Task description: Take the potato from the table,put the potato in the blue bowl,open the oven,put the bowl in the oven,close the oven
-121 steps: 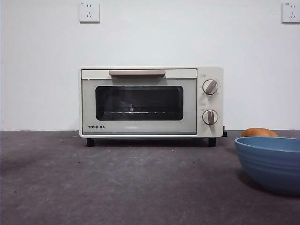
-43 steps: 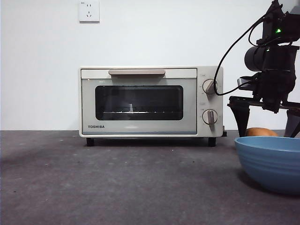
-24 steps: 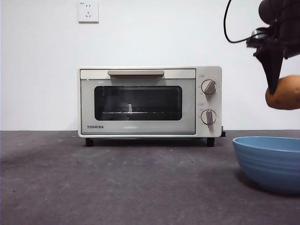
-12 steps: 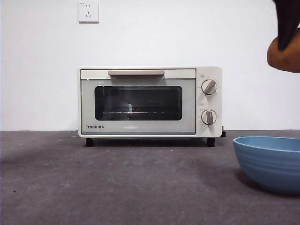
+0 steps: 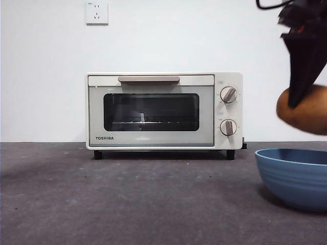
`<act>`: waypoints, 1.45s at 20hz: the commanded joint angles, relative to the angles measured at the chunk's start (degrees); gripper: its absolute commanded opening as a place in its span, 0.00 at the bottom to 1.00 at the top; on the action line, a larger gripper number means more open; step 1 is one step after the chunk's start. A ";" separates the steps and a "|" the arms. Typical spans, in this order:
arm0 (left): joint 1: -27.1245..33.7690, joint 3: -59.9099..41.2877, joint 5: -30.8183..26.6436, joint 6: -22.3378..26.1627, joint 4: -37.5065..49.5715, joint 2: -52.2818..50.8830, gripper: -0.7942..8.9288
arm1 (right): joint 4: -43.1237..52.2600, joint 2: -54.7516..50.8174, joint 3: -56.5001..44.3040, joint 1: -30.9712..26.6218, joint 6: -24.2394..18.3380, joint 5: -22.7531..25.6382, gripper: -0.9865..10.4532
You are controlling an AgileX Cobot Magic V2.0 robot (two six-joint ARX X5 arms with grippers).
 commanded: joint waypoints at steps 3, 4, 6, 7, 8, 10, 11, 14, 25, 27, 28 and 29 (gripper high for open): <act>-0.15 -0.02 0.20 1.07 0.44 0.13 0.08 | 1.97 4.85 -1.09 0.09 0.63 -1.22 0.09; -0.15 -0.02 0.22 1.25 0.46 0.22 0.08 | 2.21 6.08 -1.09 0.09 0.63 -1.20 0.09; -0.15 -0.02 0.20 1.97 0.44 0.55 0.08 | 2.80 8.66 -1.09 0.09 1.79 -1.22 0.09; -0.15 -0.02 0.22 2.08 0.44 0.79 0.08 | 2.73 9.88 -1.09 0.09 2.10 -1.22 0.09; -0.15 -0.02 0.20 2.08 0.42 0.94 0.08 | 2.69 10.95 -1.09 0.09 2.19 -1.25 0.09; -0.15 -0.02 0.22 2.08 0.42 1.16 0.08 | 2.73 12.66 -1.09 0.46 2.54 -1.22 0.10; -0.15 -0.02 0.20 2.08 0.42 1.18 0.08 | 2.71 13.20 -1.09 0.46 2.67 -1.29 0.17; -0.15 -0.02 0.22 2.08 0.42 1.20 0.08 | 2.99 13.35 -1.09 0.46 3.30 -1.27 0.38; -0.15 -0.02 0.22 2.05 0.37 1.25 0.08 | 2.73 13.22 -1.05 0.46 3.43 -1.44 0.42; -0.15 -0.02 0.22 2.08 0.35 1.25 0.08 | 2.36 12.79 -0.94 0.46 3.41 -1.44 0.42; -0.15 -0.02 0.22 2.08 0.33 1.25 0.08 | 1.51 12.55 -0.72 0.46 3.43 -1.79 0.42; -0.15 -0.02 0.22 2.05 0.26 1.25 0.08 | 0.59 12.13 -0.48 0.46 3.43 -2.45 0.42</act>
